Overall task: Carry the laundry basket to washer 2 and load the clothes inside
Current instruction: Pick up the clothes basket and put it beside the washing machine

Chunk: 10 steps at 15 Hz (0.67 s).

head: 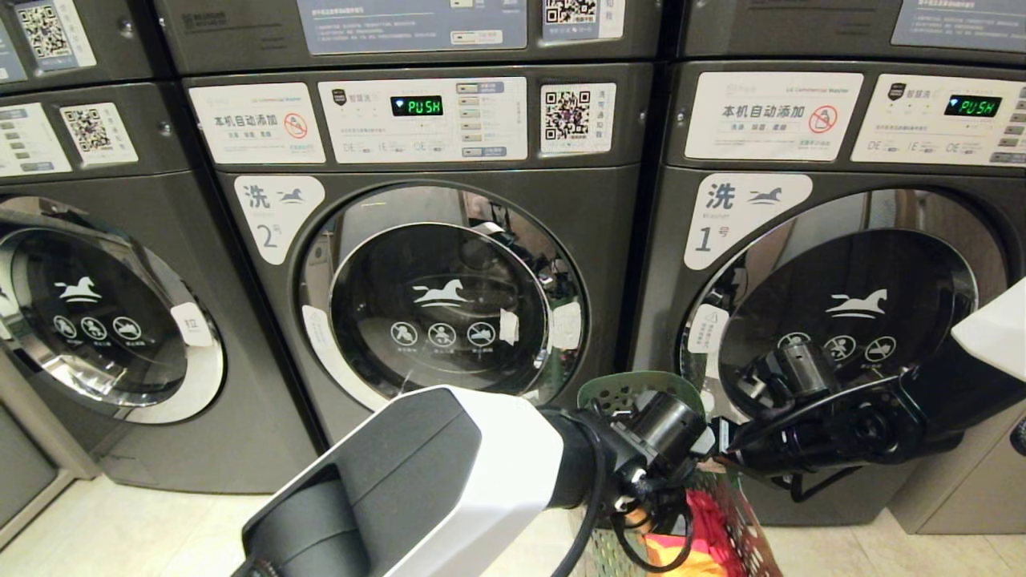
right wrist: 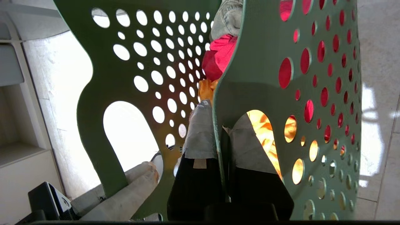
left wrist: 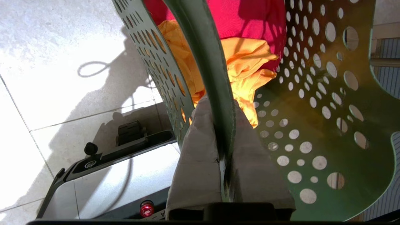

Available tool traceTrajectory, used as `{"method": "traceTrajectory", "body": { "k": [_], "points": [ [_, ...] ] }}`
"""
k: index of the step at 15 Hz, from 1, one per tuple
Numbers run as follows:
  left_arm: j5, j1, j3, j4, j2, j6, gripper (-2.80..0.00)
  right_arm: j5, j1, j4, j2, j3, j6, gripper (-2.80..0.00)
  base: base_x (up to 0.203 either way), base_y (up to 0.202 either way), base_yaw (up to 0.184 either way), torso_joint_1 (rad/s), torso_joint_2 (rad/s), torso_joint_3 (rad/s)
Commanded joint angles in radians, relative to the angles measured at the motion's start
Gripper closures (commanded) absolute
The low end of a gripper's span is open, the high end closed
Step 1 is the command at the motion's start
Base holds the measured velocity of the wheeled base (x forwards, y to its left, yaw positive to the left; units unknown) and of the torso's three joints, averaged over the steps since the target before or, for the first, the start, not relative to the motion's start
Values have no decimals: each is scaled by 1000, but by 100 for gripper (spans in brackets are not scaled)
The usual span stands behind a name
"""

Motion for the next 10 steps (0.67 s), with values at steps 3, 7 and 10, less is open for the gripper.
{"method": "traceTrajectory", "body": {
  "k": [3, 7, 10],
  "points": [
    [-1, -3, 0, 9, -3, 3, 0, 2, -1, 1, -12, 7, 3, 0, 0, 0, 0, 0, 0, 0],
    [-3, -11, -2, 2, -3, 21, 0, 1, -2, 1, -34, 26, 5, 0, 0, 0, 0, 4, 0, -140],
    [-3, -21, -2, 2, -3, 21, 0, 1, -5, 1, -48, 44, 6, 0, 0, 0, 0, 4, 4, -190]
  ]
}}
